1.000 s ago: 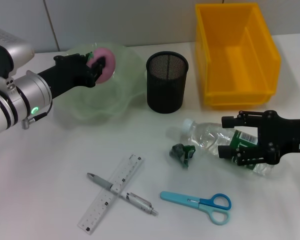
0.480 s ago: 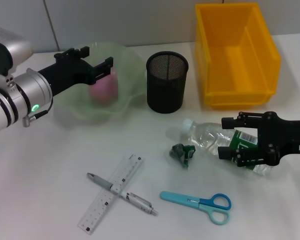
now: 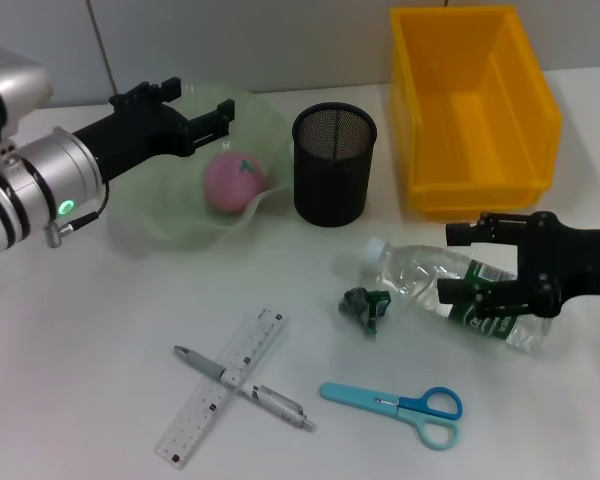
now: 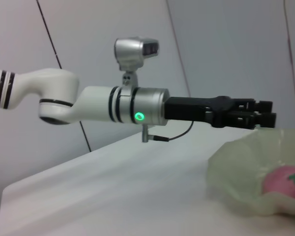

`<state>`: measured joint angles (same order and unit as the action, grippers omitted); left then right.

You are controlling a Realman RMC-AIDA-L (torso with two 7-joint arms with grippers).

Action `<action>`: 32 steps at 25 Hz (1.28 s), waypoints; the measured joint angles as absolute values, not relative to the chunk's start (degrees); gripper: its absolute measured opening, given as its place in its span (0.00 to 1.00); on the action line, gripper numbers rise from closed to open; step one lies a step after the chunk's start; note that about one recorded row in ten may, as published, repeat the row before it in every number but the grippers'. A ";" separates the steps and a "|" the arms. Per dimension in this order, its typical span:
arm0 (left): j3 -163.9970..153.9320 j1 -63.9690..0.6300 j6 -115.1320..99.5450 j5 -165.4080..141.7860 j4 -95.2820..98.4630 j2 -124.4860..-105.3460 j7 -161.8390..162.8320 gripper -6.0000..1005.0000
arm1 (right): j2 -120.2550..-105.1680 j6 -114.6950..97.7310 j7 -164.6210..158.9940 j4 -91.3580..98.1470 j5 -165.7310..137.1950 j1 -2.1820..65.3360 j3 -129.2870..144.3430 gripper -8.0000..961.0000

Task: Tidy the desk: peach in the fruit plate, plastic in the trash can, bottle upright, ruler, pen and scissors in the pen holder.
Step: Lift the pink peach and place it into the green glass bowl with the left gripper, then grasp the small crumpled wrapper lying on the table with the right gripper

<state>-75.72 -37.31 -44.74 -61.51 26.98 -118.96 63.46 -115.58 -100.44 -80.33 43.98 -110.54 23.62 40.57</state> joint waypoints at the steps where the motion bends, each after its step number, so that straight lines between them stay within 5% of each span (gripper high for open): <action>1: -75.56 -36.87 -45.85 -61.51 27.52 -118.82 64.29 0.83 | -115.58 -100.45 -80.74 44.42 -110.51 23.63 40.45 0.86; 10: -75.88 -31.00 -58.86 -62.14 33.77 -117.51 70.11 0.83 | -116.88 -100.66 -91.20 54.71 -110.37 23.93 40.31 0.85; 14: -75.20 -29.73 -70.08 -67.29 33.98 -114.90 77.64 0.83 | -115.66 -103.42 -99.02 58.21 -113.08 27.30 40.86 0.85; 19: -74.47 -29.55 -78.90 -74.38 34.00 -113.81 80.11 0.82 | -114.22 -108.84 -104.97 59.86 -122.65 34.51 41.51 0.85; 32: -73.07 -27.14 -87.62 -83.21 34.04 -113.90 81.91 0.82 | -113.87 -106.01 -105.44 59.66 -138.07 47.17 58.59 0.85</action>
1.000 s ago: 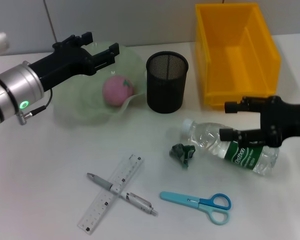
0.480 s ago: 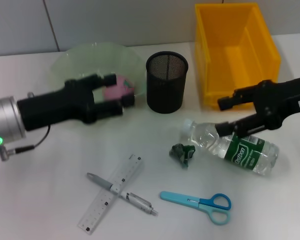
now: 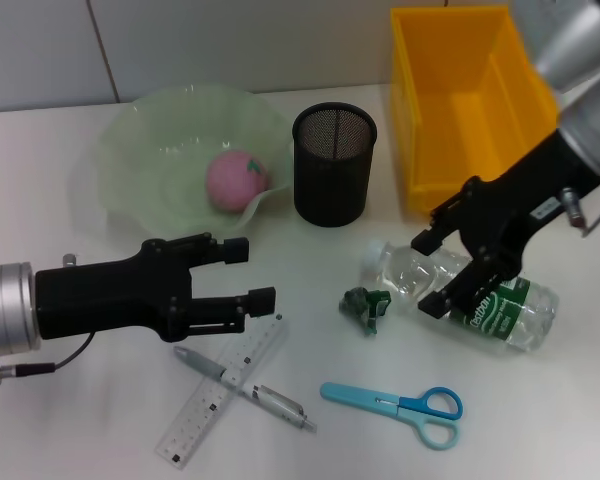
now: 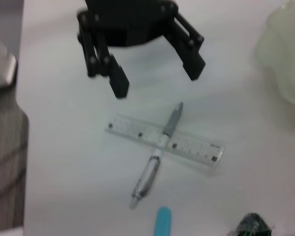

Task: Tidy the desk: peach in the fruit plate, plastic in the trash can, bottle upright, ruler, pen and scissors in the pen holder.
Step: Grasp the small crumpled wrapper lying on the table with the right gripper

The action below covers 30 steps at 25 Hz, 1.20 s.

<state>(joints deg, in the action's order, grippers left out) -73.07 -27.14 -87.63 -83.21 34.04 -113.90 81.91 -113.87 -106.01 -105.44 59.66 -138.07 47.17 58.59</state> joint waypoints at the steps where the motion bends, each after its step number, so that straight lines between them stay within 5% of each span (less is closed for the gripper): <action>1: -72.98 -26.92 -87.77 -83.13 34.09 -113.88 82.24 0.82 | -114.06 -105.32 -105.01 59.67 -138.21 47.46 59.86 0.85; 7: -71.79 -25.45 -88.77 -83.36 34.59 -114.51 81.69 0.82 | -117.34 -100.65 -100.01 60.54 -141.62 48.41 64.71 0.85; 12: -71.40 -25.25 -88.37 -85.41 34.63 -114.54 81.11 0.82 | -118.57 -95.92 -98.21 59.29 -143.25 48.67 68.19 0.85; 30: -71.45 -25.22 -87.42 -85.52 34.72 -114.73 81.00 0.81 | -119.07 -83.04 -97.47 51.48 -143.27 50.21 79.89 0.85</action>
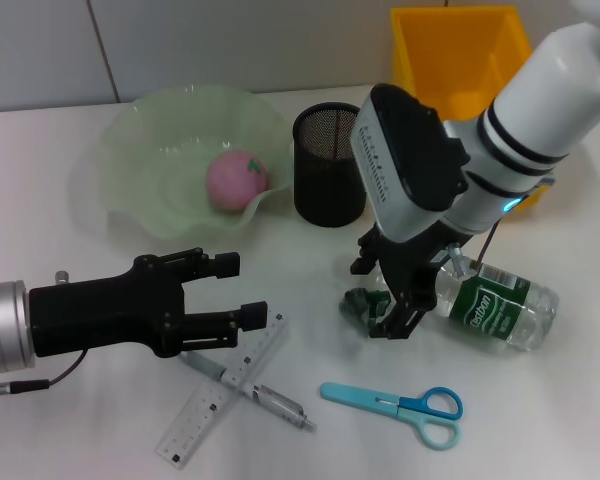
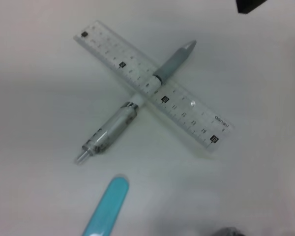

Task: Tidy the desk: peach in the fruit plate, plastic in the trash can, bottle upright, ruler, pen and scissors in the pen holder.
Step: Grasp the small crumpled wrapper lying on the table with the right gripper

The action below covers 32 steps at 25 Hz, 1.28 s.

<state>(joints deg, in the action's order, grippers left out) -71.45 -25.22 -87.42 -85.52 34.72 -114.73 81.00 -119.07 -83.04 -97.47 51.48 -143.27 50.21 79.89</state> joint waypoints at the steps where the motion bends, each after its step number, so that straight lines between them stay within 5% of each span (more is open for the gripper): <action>1: -71.46 -25.22 -87.35 -85.52 34.72 -114.79 80.98 0.81 | -119.11 -82.69 -97.45 51.09 -143.23 50.42 80.31 0.85; 22: -71.46 -25.13 -86.56 -85.52 34.72 -114.87 80.93 0.81 | -119.57 -73.98 -96.85 45.28 -141.43 52.26 86.95 0.83; 32: -71.45 -25.14 -86.47 -85.51 34.72 -114.87 80.89 0.81 | -119.59 -73.79 -96.29 45.56 -140.16 52.03 86.99 0.40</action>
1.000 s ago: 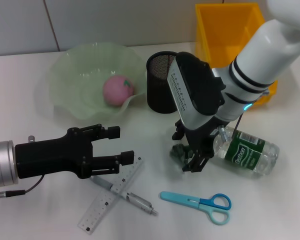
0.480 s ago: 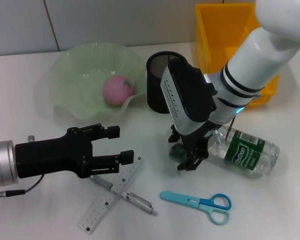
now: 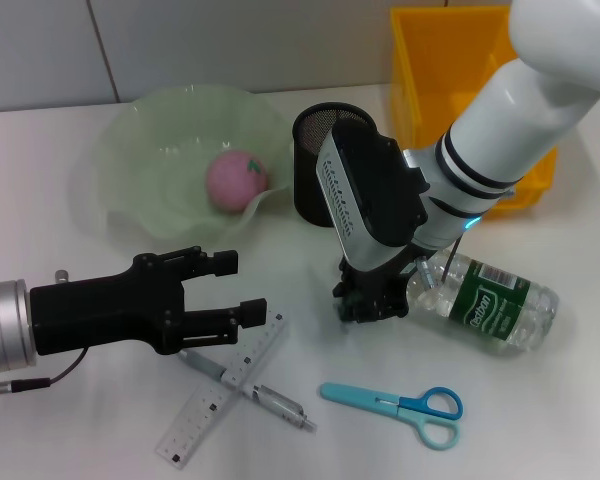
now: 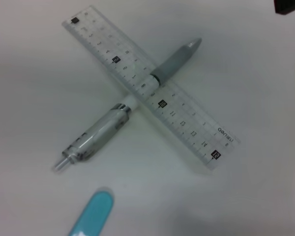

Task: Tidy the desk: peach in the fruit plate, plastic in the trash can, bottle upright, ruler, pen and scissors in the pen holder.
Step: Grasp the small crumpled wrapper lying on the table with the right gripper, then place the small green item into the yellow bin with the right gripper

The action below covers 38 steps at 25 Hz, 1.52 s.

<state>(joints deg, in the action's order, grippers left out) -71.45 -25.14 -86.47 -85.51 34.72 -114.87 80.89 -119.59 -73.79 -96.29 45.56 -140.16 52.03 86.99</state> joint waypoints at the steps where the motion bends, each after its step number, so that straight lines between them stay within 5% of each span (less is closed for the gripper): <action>1: -71.45 -25.14 -86.47 -85.51 34.72 -114.87 80.88 0.81 | -119.59 -73.79 -96.29 45.56 -140.16 52.03 86.99 0.36; 5: -71.45 -25.17 -86.47 -85.52 34.72 -114.73 80.86 0.81 | -119.56 -74.27 -96.25 45.99 -140.09 52.02 86.62 0.17; 27: -70.66 -25.65 -85.31 -85.51 34.74 -115.50 78.60 0.80 | -119.00 -82.16 -97.05 61.04 -121.15 40.58 59.06 0.05; 38: -70.05 -25.83 -84.89 -85.51 34.79 -116.45 78.01 0.80 | -119.02 -66.39 -96.99 57.27 -104.64 32.77 47.92 0.06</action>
